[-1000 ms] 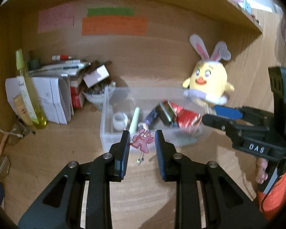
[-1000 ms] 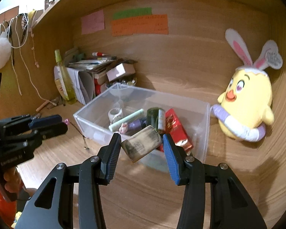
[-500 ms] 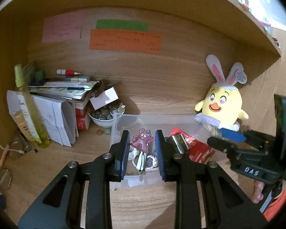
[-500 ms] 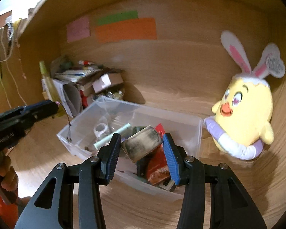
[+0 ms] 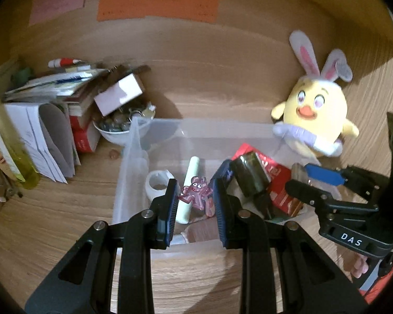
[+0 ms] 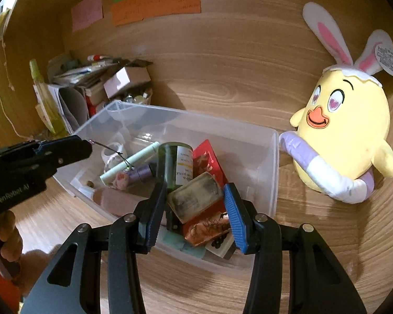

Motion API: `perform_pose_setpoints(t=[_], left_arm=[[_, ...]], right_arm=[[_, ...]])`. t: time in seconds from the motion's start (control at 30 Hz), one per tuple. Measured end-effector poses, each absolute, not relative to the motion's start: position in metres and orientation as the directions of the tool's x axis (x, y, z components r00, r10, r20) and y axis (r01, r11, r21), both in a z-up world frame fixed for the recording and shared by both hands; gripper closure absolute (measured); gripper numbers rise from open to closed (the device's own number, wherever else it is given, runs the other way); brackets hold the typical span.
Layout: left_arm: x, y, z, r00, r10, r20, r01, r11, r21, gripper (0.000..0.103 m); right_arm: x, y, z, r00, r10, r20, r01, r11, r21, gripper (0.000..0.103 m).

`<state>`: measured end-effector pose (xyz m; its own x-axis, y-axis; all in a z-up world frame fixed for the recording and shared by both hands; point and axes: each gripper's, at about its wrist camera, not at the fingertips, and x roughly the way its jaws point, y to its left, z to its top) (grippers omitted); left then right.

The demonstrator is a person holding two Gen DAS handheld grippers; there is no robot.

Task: Organize objects
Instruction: 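Lower the beige block and pink keychain into the clear box and open both grippers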

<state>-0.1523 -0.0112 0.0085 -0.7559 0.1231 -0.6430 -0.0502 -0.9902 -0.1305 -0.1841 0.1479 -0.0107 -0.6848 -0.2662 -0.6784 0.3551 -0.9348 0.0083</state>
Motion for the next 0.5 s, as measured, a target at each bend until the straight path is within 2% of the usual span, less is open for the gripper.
perform_pose_setpoints(t=[0.13,0.27,0.4,0.5], left_arm=[[-0.153,-0.009,0.004,-0.747,0.122,-0.654,-0.055,-0.991,-0.122,0.077],[-0.155,-0.010,0.002,-0.731,0.129,-0.670,-0.056,-0.990,-0.130,0.074],[-0.154,-0.010,0.003,-0.723,0.127,-0.679,-0.053,-0.990,-0.129,0.070],[-0.147,-0.011,0.007,-0.731,0.126,-0.670,-0.053,-0.990,-0.129,0.062]], right_arm=[[-0.183,0.146,-0.011,-0.689,-0.255,-0.679,0.354,-0.935,-0.008,0.059],[-0.180,0.147,-0.007,-0.702,-0.253,-0.666,0.347,-0.938,-0.010,0.042],[-0.175,0.151,0.001,-0.718,-0.264,-0.643,0.343,-0.939,0.003,0.038],[-0.172,0.153,0.007,-0.723,-0.276,-0.634,0.343,-0.939,0.018,0.034]])
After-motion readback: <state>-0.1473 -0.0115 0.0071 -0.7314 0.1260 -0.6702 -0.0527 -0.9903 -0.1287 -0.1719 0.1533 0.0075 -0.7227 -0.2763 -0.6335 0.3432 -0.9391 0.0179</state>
